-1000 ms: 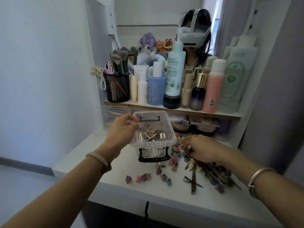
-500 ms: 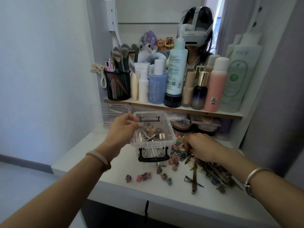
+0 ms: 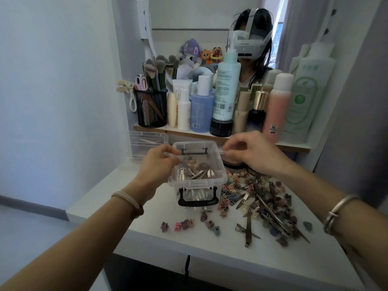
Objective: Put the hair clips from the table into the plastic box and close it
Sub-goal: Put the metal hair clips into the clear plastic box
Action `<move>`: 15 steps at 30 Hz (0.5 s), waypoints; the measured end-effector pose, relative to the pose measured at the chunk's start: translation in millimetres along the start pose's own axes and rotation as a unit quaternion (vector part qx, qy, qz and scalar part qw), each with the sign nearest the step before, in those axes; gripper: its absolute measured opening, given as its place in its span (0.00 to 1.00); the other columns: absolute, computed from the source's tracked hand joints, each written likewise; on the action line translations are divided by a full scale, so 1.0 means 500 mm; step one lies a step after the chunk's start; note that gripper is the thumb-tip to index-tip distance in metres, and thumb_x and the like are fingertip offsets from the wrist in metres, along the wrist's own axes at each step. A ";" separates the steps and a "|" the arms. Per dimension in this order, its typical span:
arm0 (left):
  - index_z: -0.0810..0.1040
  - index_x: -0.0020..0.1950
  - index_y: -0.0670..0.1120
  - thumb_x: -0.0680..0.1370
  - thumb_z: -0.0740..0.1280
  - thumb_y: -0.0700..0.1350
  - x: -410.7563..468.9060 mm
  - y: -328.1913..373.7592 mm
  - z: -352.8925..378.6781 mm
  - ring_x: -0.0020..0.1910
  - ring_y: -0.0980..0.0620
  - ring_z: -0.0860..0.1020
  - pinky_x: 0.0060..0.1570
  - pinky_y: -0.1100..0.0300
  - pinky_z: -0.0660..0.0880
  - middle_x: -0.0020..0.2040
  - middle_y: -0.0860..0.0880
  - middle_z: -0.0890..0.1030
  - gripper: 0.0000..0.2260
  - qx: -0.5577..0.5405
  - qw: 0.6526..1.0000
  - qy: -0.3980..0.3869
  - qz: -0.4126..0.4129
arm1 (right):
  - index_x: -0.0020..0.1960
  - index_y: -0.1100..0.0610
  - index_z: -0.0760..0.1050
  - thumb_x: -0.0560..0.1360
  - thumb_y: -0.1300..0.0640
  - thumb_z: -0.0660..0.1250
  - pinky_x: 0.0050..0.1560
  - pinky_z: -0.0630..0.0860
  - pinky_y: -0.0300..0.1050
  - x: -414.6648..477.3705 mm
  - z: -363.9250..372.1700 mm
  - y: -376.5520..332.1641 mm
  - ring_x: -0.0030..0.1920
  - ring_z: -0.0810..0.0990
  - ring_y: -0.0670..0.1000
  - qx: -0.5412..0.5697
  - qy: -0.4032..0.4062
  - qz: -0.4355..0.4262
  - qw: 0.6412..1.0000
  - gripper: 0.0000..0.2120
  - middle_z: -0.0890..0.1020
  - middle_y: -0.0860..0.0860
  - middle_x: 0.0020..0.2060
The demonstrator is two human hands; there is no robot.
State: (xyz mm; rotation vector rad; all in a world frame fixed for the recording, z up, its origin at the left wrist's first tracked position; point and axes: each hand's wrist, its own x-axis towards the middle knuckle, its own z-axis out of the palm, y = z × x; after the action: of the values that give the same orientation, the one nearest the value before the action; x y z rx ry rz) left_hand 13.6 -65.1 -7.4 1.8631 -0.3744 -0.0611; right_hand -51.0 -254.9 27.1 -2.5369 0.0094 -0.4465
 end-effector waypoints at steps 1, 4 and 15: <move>0.73 0.50 0.44 0.77 0.61 0.38 0.000 -0.001 -0.002 0.34 0.53 0.70 0.30 0.64 0.68 0.39 0.49 0.73 0.04 0.000 1.000 0.000 -0.001 | 0.49 0.55 0.81 0.72 0.60 0.69 0.48 0.70 0.38 -0.005 0.001 0.017 0.43 0.77 0.44 -0.033 -0.021 0.021 0.999 0.06 0.81 0.48 0.44; 0.73 0.50 0.44 0.77 0.61 0.37 -0.001 -0.004 -0.006 0.34 0.52 0.71 0.31 0.62 0.69 0.39 0.47 0.74 0.04 0.001 1.000 -0.001 -0.005 | 0.56 0.57 0.79 0.73 0.61 0.68 0.50 0.69 0.37 -0.025 0.028 0.071 0.50 0.78 0.48 -0.170 -0.162 0.069 0.970 0.12 0.81 0.51 0.54; 0.73 0.43 0.48 0.77 0.61 0.36 -0.002 -0.006 -0.007 0.32 0.53 0.69 0.27 0.66 0.68 0.37 0.49 0.73 0.07 -0.004 1.000 0.000 -0.007 | 0.60 0.58 0.73 0.74 0.64 0.63 0.52 0.71 0.42 -0.017 0.063 0.106 0.58 0.75 0.54 -0.272 -0.247 0.071 0.927 0.15 0.77 0.55 0.58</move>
State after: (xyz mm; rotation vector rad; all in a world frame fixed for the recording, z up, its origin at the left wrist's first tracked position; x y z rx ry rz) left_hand 14.1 -60.9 -9.1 1.8589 -0.3609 -0.0724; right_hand -44.4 -282.2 -28.5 -3.0942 0.1453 0.3111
